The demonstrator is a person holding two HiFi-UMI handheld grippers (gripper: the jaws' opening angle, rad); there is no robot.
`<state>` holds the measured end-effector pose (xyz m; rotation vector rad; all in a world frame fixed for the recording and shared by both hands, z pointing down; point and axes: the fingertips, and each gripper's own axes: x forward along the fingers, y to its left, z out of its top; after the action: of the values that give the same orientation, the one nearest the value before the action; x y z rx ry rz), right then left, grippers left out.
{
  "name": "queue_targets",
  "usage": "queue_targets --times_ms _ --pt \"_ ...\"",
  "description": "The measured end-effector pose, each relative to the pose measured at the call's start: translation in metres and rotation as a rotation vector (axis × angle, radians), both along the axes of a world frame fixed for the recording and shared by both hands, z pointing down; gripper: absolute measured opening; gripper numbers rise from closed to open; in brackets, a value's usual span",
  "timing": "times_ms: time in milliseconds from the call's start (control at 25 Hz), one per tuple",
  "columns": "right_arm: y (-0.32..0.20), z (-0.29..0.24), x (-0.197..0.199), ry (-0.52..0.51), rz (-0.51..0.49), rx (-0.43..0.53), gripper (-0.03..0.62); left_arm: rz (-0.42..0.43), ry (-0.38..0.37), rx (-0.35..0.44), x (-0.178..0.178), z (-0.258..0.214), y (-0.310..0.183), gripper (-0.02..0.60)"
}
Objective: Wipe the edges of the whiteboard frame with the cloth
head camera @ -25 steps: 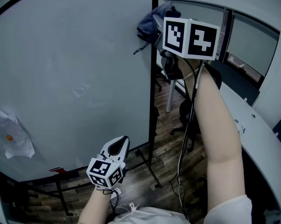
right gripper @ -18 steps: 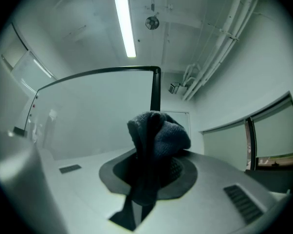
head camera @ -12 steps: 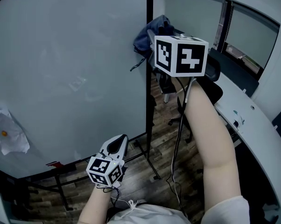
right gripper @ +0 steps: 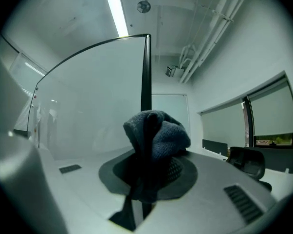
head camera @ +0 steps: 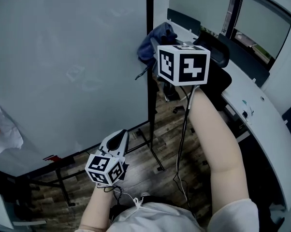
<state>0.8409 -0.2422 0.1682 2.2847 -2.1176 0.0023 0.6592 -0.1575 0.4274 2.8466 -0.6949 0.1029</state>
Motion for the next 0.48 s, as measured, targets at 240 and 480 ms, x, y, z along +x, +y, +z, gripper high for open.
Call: queue_targets --times_ms 240,480 --pt "0.000 0.057 0.001 0.018 -0.009 -0.077 0.069 0.000 -0.009 -0.057 0.009 0.028 0.010 0.018" --pt "-0.002 0.130 0.010 -0.006 0.003 -0.192 0.069 0.009 -0.019 -0.098 0.017 0.050 0.020 0.018"
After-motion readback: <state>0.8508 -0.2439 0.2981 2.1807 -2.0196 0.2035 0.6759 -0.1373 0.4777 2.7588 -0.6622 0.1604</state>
